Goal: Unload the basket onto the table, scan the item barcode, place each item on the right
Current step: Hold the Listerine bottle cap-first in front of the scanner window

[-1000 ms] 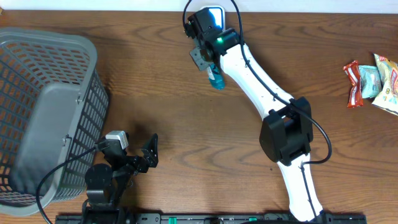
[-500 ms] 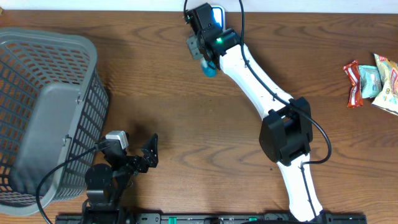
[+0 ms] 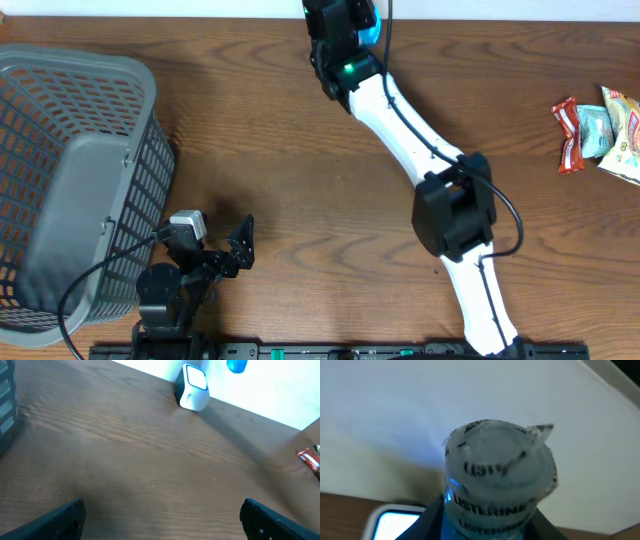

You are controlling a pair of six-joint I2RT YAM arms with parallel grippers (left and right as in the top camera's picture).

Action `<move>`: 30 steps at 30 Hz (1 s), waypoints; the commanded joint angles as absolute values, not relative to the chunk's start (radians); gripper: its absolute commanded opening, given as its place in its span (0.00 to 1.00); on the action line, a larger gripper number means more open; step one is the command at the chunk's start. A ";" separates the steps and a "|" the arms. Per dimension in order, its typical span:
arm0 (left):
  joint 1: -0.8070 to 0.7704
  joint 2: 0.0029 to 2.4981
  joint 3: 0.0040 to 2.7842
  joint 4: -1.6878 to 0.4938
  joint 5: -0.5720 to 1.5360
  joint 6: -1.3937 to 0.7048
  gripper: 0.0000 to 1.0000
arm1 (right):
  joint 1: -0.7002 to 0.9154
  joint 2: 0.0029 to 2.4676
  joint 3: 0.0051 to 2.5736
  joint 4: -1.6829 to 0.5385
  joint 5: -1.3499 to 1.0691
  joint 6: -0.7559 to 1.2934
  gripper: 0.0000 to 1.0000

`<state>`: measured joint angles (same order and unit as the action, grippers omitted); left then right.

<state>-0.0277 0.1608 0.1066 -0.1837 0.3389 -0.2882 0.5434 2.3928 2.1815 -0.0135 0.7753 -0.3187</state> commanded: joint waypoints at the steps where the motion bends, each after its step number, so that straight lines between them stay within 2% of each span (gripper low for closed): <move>1: -0.023 0.157 0.110 -0.183 0.348 -0.290 0.98 | 0.566 2.490 2.196 0.160 0.862 -0.711 0.02; 7: -0.023 0.157 0.110 -0.183 0.348 -0.290 0.98 | 0.571 2.606 2.196 0.418 0.923 -1.100 0.02; 10: -0.023 0.157 0.110 -0.183 0.348 -0.290 0.98 | 0.578 2.645 2.197 0.478 0.922 -1.217 0.02; 23: -0.023 0.157 0.110 -0.183 0.348 -0.290 0.98 | 0.580 2.659 2.197 0.475 0.846 -1.231 0.02; 30: -0.023 0.157 0.110 -0.183 0.348 -0.290 0.98 | 0.593 2.648 2.199 0.477 0.906 -1.237 0.01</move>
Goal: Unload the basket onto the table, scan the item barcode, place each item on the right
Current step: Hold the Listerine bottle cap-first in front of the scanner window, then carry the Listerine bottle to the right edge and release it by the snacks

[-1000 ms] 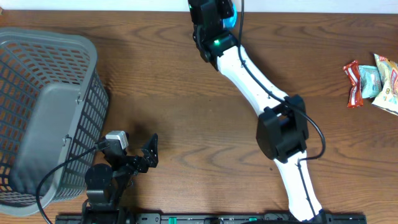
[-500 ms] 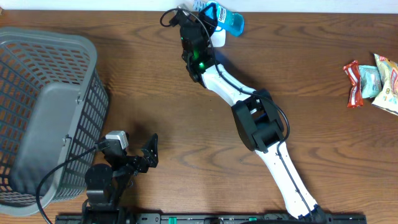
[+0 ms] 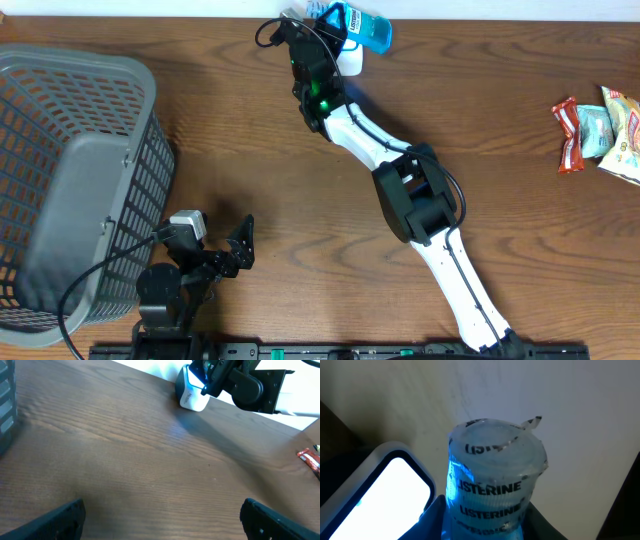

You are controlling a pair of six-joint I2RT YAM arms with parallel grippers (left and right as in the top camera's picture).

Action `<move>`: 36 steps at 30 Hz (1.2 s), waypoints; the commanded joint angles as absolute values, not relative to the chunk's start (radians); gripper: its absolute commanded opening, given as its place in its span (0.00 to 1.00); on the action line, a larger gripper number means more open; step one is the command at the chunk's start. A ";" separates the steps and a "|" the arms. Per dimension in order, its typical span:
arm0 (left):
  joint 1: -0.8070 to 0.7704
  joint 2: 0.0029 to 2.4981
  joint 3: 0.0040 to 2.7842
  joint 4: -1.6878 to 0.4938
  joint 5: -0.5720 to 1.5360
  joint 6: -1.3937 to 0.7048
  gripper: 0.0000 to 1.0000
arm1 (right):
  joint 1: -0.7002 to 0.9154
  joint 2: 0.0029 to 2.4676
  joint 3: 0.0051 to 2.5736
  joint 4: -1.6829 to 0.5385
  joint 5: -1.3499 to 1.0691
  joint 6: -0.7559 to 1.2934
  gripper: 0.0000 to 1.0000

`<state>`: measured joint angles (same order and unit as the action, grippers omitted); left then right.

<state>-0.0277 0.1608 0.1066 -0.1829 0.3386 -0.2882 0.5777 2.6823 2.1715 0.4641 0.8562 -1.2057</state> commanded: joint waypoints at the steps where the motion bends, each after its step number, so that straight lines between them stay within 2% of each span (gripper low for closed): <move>1: -0.023 0.157 0.110 -0.183 0.348 -0.290 0.98 | 0.587 2.638 2.199 0.471 0.929 -1.224 0.01; 7: -0.023 0.157 0.110 -0.183 0.348 -0.290 0.98 | 0.504 2.548 2.199 0.290 1.105 -1.099 0.01; 13: -0.023 0.157 0.110 -0.183 0.348 -0.290 0.98 | 0.333 2.530 2.193 -0.159 1.235 -0.837 0.01; 17: -0.023 0.157 0.110 -0.183 0.348 -0.290 0.98 | 0.233 2.531 2.191 -0.571 1.149 -0.499 0.01; 20: -0.023 0.157 0.110 -0.183 0.348 -0.290 0.98 | 0.150 2.531 2.191 -0.767 1.058 -0.304 0.01; 26: -0.023 0.157 0.110 -0.183 0.348 -0.290 0.98 | 0.005 2.531 2.191 -0.978 0.839 -0.090 0.01; 30: -0.023 0.157 0.110 -0.183 0.348 -0.290 0.98 | -0.080 2.531 2.191 -1.056 0.832 0.057 0.10; 31: -0.023 0.157 0.110 -0.183 0.348 -0.290 0.98 | -0.099 2.531 2.191 -1.071 0.832 0.072 0.18; 33: -0.023 0.157 0.110 -0.183 0.348 -0.290 0.98 | -0.128 2.528 2.192 -1.095 0.832 0.099 0.53; 34: -0.023 0.157 0.110 -0.183 0.348 -0.290 0.98 | -0.140 2.524 2.192 -1.104 0.831 0.116 0.64; 36: -0.023 0.157 0.110 -0.183 0.348 -0.290 0.98 | -0.150 2.509 2.192 -1.115 0.827 0.135 0.95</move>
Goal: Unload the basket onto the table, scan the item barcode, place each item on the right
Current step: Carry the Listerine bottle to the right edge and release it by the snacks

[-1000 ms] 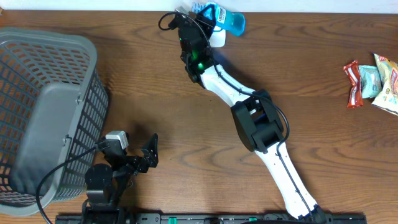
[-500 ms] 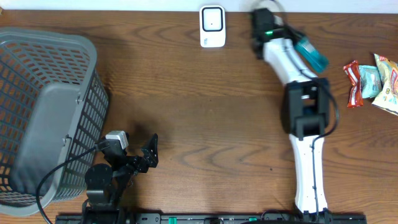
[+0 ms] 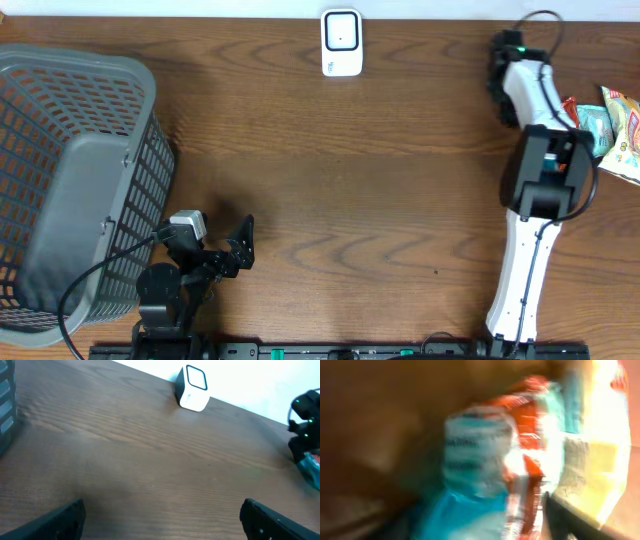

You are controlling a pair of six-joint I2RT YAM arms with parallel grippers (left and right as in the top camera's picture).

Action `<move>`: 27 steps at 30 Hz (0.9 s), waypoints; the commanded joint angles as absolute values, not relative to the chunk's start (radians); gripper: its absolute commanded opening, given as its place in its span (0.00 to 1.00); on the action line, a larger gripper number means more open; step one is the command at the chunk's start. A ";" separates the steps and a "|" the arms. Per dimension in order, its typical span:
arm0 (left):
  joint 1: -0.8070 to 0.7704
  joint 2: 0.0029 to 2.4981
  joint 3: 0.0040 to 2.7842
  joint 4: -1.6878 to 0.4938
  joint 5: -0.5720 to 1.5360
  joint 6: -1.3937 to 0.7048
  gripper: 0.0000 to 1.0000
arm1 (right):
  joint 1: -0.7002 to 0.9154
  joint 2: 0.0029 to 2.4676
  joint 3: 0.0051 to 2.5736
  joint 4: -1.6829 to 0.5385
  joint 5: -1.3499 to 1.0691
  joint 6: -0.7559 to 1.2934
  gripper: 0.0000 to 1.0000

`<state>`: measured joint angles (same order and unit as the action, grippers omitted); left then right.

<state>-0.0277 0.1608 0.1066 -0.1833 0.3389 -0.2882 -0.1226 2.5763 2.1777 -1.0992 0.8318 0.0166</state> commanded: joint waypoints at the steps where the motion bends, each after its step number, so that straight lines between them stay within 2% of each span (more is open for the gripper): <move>1: -0.023 0.157 0.110 -0.183 0.348 -0.290 0.98 | -0.150 2.493 2.192 -1.117 0.820 0.138 0.99; 5: -0.023 0.157 0.110 -0.183 0.348 -0.290 0.98 | -0.130 2.387 2.193 -1.116 0.703 0.138 0.99; 11: -0.023 0.157 0.110 -0.183 0.348 -0.290 0.98 | -0.087 2.057 2.193 -1.148 0.252 0.137 0.99; 13: -0.023 0.157 0.110 -0.183 0.348 -0.290 0.98 | -0.073 1.943 2.193 -1.162 0.177 0.138 0.99; 27: -0.023 0.157 0.110 -0.183 0.348 -0.290 0.98 | -0.015 1.260 2.193 -1.186 0.151 0.138 0.99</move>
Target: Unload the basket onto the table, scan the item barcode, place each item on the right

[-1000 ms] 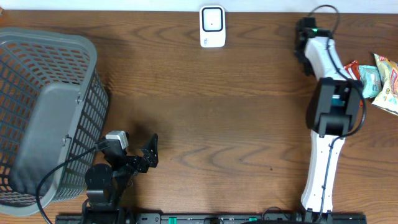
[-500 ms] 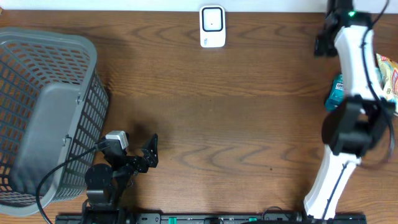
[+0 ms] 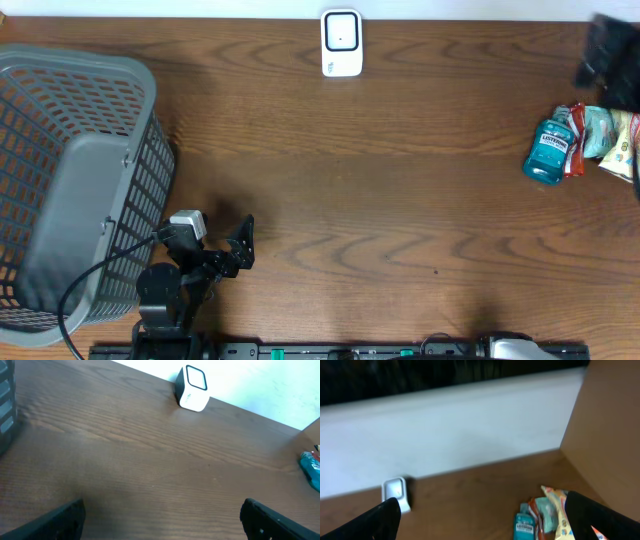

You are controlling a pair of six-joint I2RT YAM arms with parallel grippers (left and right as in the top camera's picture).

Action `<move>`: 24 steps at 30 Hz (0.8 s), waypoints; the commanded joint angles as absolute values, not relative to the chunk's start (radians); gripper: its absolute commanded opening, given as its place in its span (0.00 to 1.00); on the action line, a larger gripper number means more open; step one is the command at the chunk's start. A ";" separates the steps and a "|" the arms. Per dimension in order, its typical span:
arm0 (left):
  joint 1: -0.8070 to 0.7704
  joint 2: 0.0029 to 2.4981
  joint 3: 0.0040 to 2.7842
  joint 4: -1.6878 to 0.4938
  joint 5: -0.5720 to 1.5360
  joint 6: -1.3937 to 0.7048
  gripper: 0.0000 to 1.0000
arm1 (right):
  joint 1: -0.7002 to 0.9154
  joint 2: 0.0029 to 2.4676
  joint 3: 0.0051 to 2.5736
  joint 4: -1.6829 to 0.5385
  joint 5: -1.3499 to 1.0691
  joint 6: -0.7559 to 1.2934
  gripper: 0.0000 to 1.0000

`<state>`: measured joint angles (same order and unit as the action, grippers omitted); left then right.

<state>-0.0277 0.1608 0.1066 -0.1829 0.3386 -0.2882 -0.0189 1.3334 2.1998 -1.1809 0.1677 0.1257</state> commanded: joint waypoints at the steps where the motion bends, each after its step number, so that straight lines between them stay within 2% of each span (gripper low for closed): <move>1: -0.023 0.157 0.110 -0.183 0.348 -0.290 0.98 | -0.015 1.204 2.193 -1.186 0.151 0.138 0.99; 15: -0.023 0.157 0.110 -0.183 0.348 -0.290 0.98 | -0.015 0.734 2.193 -1.210 0.155 0.136 0.99; 24: -0.023 0.157 0.110 -0.183 0.348 -0.290 0.98 | -0.026 0.493 2.162 -1.488 0.181 0.134 0.99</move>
